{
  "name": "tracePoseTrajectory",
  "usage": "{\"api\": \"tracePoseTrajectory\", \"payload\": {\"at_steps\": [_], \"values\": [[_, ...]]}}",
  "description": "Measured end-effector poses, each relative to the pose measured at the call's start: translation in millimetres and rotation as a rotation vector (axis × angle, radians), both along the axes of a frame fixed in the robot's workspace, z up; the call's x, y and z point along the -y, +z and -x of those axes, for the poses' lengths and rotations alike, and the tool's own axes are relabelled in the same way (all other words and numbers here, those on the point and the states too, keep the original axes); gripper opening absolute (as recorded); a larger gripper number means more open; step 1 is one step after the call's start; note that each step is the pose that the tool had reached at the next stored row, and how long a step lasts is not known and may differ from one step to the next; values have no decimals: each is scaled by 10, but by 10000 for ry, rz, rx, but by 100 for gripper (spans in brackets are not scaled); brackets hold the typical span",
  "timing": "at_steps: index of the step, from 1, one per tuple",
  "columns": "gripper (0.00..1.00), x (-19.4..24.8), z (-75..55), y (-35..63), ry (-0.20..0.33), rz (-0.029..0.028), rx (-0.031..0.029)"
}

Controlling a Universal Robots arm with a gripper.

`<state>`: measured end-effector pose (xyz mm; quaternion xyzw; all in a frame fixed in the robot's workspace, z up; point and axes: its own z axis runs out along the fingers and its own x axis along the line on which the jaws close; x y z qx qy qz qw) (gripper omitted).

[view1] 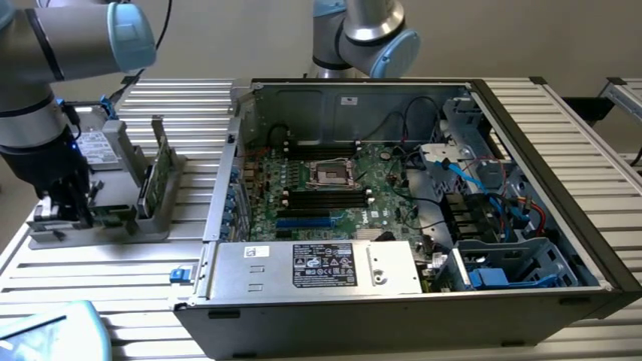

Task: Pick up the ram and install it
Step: 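Pick up the ram and move it above insertion slot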

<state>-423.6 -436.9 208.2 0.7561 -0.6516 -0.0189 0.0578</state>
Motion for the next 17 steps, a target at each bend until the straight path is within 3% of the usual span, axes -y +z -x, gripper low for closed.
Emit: {"api": "tracePoseTrajectory", "payload": {"at_steps": [17], "values": [[14, -21, -32, 209, 0, -1, -82]]}}
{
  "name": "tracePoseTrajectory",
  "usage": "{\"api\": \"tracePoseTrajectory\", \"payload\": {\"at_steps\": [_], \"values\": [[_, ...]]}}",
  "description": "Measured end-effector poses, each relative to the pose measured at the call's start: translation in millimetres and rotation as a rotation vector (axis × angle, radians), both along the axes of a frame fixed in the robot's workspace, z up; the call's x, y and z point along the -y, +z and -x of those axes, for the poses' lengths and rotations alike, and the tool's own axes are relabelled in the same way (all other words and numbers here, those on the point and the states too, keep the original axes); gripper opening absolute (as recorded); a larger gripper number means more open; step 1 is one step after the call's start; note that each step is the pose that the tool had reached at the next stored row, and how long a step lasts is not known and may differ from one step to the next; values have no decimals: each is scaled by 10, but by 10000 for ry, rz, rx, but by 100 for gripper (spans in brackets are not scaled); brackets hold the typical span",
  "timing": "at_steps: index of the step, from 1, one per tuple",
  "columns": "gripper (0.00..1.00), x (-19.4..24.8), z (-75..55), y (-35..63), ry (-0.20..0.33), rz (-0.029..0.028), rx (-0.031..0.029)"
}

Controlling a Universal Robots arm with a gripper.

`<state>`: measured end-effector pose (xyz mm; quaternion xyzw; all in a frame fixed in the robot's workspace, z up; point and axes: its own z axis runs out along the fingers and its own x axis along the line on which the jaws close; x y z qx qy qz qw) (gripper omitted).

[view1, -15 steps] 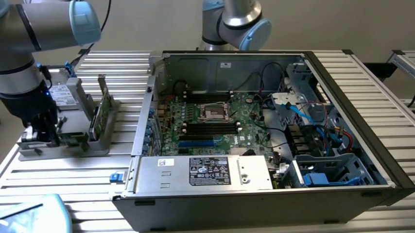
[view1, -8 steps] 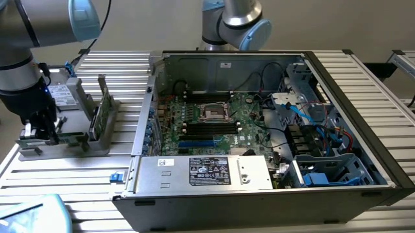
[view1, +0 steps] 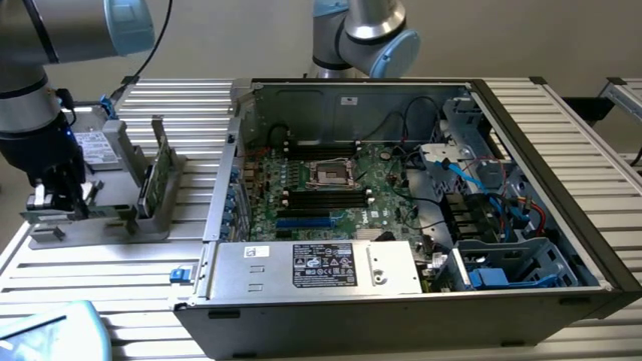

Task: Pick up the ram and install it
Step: 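Pick up the ram and move it above insertion slot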

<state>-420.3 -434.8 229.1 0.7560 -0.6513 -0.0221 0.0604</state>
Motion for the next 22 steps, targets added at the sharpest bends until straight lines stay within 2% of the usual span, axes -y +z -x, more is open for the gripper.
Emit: {"api": "tracePoseTrajectory", "payload": {"at_steps": [8, 17, 22], "values": [[14, -7, -35, 153, 1, 0, -79], [14, -7, -145, 468, 0, 1, -244], [14, -7, -248, 606, 0, 1, -332]]}}
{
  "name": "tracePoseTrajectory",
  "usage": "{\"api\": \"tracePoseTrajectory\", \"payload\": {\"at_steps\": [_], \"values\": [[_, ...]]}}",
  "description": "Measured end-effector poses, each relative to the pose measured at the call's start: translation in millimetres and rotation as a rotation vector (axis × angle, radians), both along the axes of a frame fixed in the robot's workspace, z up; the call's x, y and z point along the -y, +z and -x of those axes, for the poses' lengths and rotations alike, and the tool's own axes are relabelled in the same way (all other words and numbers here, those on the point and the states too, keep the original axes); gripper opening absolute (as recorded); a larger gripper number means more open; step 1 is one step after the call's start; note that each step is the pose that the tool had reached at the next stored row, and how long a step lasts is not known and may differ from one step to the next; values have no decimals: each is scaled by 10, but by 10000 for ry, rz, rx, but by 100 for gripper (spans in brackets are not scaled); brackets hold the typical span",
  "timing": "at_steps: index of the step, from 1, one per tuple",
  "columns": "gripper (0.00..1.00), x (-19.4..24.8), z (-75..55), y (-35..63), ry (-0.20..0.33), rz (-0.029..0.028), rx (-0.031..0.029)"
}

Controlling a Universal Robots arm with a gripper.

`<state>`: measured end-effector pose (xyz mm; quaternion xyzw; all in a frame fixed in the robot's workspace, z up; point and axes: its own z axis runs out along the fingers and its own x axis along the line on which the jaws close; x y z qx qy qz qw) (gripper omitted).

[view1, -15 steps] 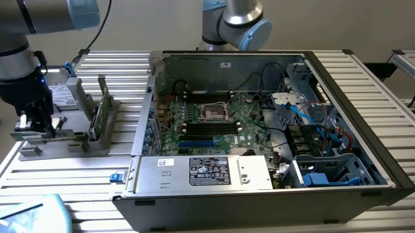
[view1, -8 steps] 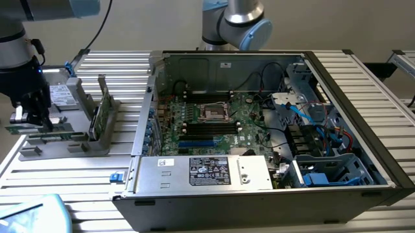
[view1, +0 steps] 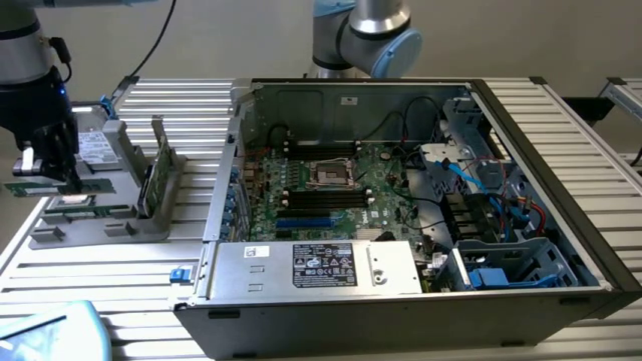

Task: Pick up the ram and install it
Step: 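Pick up the ram and move it above insertion slot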

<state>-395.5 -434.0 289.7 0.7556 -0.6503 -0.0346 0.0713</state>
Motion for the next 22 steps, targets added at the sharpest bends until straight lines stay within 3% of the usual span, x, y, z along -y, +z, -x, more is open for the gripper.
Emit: {"api": "tracePoseTrajectory", "payload": {"at_steps": [5, 22], "values": [[14, 0, -126, 88, 0, 0, -54], [14, 0, -590, 376, 14, -28, -56]]}}
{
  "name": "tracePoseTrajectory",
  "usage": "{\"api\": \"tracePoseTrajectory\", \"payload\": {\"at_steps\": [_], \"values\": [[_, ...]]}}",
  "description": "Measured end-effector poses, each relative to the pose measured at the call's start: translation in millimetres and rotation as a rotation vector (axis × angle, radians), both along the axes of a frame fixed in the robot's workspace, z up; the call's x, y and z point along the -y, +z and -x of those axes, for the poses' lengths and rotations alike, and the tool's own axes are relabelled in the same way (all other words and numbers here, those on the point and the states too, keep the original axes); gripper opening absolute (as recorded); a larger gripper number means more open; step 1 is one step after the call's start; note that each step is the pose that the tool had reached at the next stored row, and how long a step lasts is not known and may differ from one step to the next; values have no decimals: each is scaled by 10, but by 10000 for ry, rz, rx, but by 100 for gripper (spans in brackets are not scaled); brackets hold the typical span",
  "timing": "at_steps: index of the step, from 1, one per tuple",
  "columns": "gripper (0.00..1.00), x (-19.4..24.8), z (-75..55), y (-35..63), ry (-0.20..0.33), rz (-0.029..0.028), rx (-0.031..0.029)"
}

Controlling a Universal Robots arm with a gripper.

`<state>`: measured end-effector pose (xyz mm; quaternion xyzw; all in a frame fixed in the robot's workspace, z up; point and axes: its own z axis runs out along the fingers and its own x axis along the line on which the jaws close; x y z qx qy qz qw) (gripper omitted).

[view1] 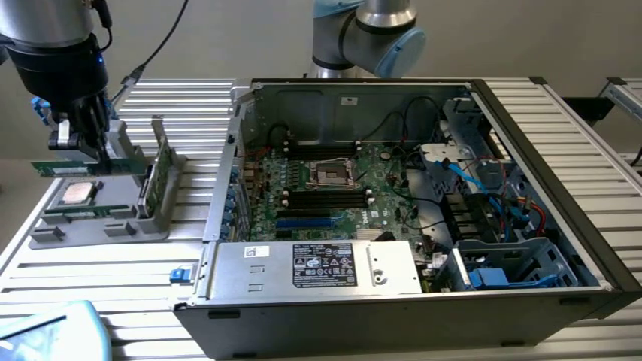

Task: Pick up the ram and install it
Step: 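Pick up the ram and move it above insertion slot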

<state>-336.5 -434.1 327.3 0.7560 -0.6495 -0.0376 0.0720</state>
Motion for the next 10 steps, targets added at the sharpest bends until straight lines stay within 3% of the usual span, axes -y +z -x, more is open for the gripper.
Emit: {"api": "tracePoseTrajectory", "payload": {"at_steps": [10], "values": [[14, 0, -330, 160, 14, -10, 0]]}}
